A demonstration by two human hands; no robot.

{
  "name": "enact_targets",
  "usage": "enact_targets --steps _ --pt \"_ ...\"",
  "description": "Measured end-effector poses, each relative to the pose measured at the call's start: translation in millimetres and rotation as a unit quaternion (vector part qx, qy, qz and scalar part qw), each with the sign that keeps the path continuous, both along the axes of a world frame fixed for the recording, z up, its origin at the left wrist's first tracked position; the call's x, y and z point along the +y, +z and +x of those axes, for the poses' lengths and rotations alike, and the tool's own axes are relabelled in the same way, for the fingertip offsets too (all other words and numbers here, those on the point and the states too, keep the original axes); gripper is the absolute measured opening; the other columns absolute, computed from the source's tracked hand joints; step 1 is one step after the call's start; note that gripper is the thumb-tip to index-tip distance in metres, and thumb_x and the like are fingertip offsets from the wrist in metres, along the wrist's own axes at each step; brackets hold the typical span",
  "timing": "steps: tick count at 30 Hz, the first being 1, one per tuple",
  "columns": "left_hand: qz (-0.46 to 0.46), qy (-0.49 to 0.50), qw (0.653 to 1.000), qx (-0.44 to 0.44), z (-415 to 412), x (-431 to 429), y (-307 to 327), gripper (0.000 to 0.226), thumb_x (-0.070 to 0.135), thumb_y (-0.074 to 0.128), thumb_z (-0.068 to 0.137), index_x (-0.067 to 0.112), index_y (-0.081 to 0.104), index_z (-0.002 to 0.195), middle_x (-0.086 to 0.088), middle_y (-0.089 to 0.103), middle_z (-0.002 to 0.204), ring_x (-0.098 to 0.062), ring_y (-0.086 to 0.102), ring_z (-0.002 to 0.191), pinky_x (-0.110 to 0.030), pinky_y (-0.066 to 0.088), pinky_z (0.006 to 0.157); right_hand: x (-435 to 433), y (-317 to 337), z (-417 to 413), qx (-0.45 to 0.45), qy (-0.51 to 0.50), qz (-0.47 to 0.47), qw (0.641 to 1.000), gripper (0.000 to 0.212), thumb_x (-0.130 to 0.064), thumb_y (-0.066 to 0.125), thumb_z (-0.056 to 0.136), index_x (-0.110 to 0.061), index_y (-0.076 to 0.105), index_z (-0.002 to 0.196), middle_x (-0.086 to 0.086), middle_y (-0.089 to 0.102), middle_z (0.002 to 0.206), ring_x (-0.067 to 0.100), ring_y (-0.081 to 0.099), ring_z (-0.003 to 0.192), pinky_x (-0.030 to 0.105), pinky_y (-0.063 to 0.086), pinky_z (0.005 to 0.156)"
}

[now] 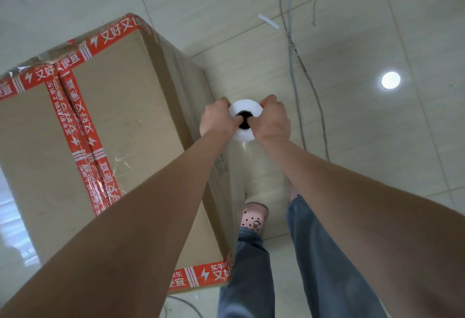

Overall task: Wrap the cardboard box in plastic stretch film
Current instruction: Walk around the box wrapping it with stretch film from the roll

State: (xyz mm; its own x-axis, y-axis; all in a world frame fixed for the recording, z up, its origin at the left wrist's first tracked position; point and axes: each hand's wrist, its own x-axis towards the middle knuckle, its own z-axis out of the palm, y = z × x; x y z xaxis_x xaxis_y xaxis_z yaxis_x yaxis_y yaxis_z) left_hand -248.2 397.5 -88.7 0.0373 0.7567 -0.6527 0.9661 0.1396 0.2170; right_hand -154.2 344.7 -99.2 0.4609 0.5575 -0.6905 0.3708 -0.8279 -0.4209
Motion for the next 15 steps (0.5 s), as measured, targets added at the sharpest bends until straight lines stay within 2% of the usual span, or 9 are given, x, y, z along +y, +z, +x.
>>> enact_targets --steps 4,8,10,12,14,15 --pt "0.048 -0.092 0.995 0.001 2 11 1 0.030 0.016 0.056 0.085 0.017 0.057 0.115 -0.009 0.062 0.106 -0.030 0.061 0.095 -0.031 0.045 0.066 16 2 -1 -0.063 0.100 0.044 0.992 0.025 -0.014 0.056 0.084 -0.018 0.055 0.109 0.005 0.055 0.108 0.029 0.058 0.091 0.031 0.036 0.066" --pt "0.064 -0.090 0.994 0.002 1 26 1 0.033 0.013 0.052 0.085 0.020 0.058 0.118 -0.009 0.062 0.108 -0.030 0.061 0.098 -0.032 0.044 0.067 42 4 3 -0.089 0.262 0.095 0.956 0.026 -0.016 0.049 0.087 -0.019 0.061 0.111 0.005 0.060 0.107 0.029 0.059 0.096 0.031 0.036 0.067" --pt "0.061 -0.069 0.996 -0.003 1 29 1 0.032 0.012 0.053 0.084 0.019 0.059 0.115 -0.008 0.062 0.107 -0.029 0.061 0.096 -0.030 0.041 0.066 48 7 5 -0.080 0.321 0.106 0.938 0.032 -0.014 0.048 0.089 -0.018 0.055 0.120 0.006 0.060 0.114 0.030 0.058 0.101 0.032 0.037 0.071" --pt "0.051 -0.046 0.998 -0.010 2 30 2 0.029 0.011 0.053 0.083 0.018 0.062 0.109 -0.008 0.064 0.104 -0.028 0.061 0.094 -0.030 0.042 0.065 45 7 5 -0.058 0.276 0.093 0.955 0.041 -0.016 0.052 0.089 -0.017 0.044 0.129 0.006 0.056 0.123 0.031 0.057 0.103 0.034 0.039 0.073" --pt "0.045 -0.019 0.999 -0.013 2 32 2 0.028 0.010 0.054 0.082 0.017 0.062 0.108 -0.007 0.064 0.103 -0.028 0.062 0.094 -0.029 0.042 0.065 38 3 7 -0.008 0.123 0.033 0.992 0.052 -0.027 0.061 0.085 -0.017 0.038 0.131 0.006 0.051 0.126 0.031 0.058 0.103 0.035 0.043 0.076" --pt "0.045 -0.013 0.999 -0.012 3 33 1 0.030 0.010 0.055 0.083 0.018 0.062 0.110 -0.007 0.064 0.105 -0.027 0.061 0.096 -0.029 0.042 0.065 35 1 8 0.033 0.040 0.001 0.999 0.054 -0.032 0.064 0.083 -0.016 0.039 0.128 0.007 0.052 0.123 0.030 0.058 0.102 0.034 0.046 0.077"
